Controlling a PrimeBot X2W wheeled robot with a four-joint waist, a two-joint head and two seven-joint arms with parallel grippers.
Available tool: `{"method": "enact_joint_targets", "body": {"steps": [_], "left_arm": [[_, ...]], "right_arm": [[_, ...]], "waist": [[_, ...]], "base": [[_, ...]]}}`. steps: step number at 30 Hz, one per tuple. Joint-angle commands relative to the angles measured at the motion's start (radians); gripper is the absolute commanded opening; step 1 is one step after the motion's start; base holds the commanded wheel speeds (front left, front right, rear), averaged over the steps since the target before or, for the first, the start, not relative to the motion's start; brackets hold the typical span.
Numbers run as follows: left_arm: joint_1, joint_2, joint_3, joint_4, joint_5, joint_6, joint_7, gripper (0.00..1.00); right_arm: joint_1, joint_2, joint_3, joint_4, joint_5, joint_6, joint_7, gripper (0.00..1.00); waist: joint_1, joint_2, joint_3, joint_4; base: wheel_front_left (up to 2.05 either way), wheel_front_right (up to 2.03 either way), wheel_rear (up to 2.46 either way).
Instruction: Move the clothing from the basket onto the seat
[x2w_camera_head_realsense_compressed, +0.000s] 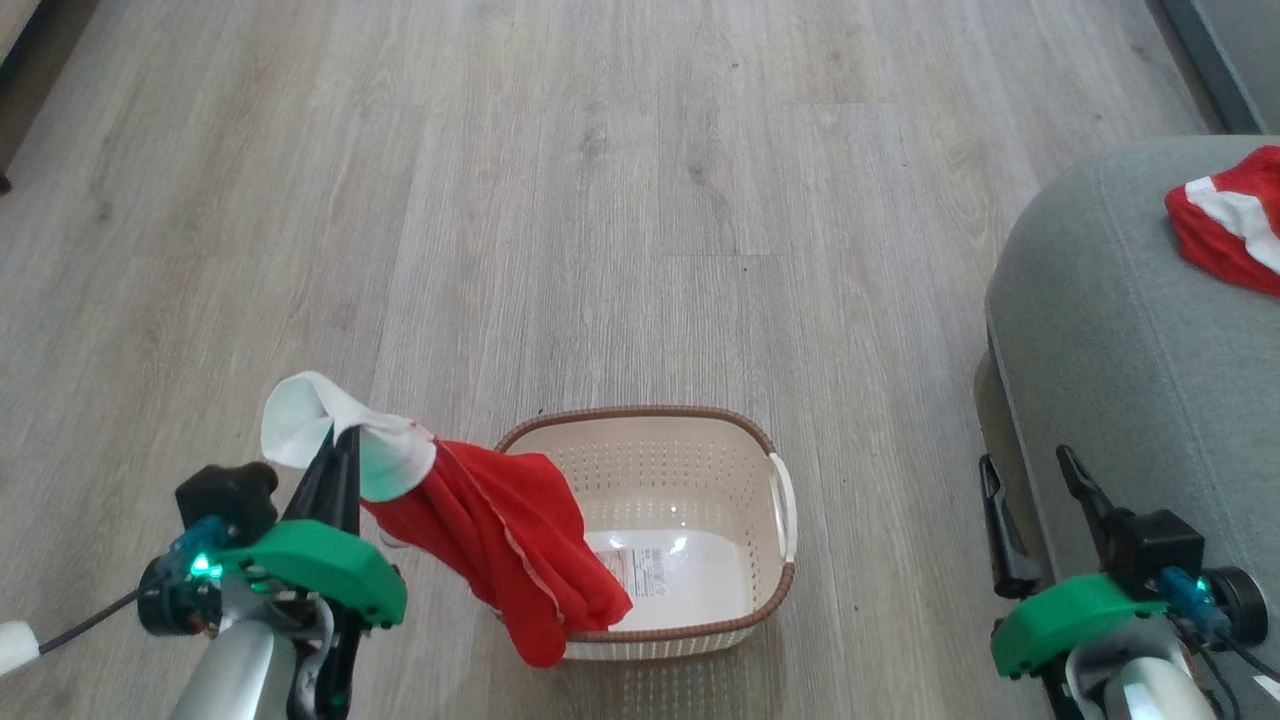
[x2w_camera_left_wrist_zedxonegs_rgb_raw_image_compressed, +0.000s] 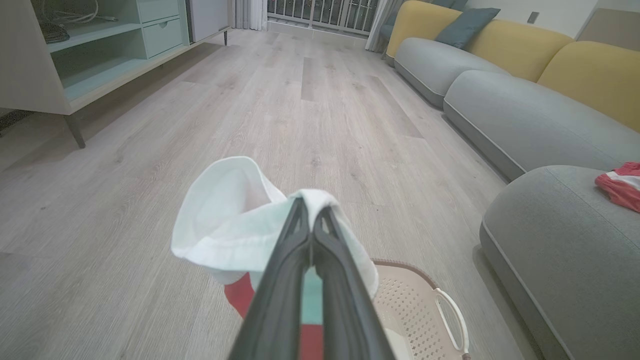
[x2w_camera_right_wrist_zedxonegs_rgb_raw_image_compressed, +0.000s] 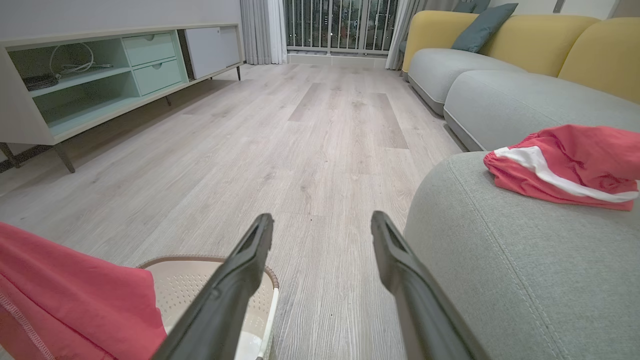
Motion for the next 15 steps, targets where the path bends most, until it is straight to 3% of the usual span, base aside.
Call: {"method": "enact_joint_targets", "body": {"steps": [1, 15], "left_arm": [[-0.034, 0.027, 0.028, -0.046, -0.004, 0.01, -0.004, 0.0], [-0.035, 0.03, 0.018, -0.057, -0.013, 0.014, -0.003, 0.0]], "right_arm": [[-0.022, -0.019, 0.026, -0.026, 0.004, 0.0, -0.002, 1.0], [-0.03, -0.02, 0.029, -0.028, 0.005, 0.0, -0.002, 1.0]], "waist": [[0.0001, -0.0001, 0.001, -0.002], [0.0001, -0.0001, 0.01, -0.012]], "base": [[0.0, 0.0, 0.0], [0.0, 0.0, 0.0]]}}
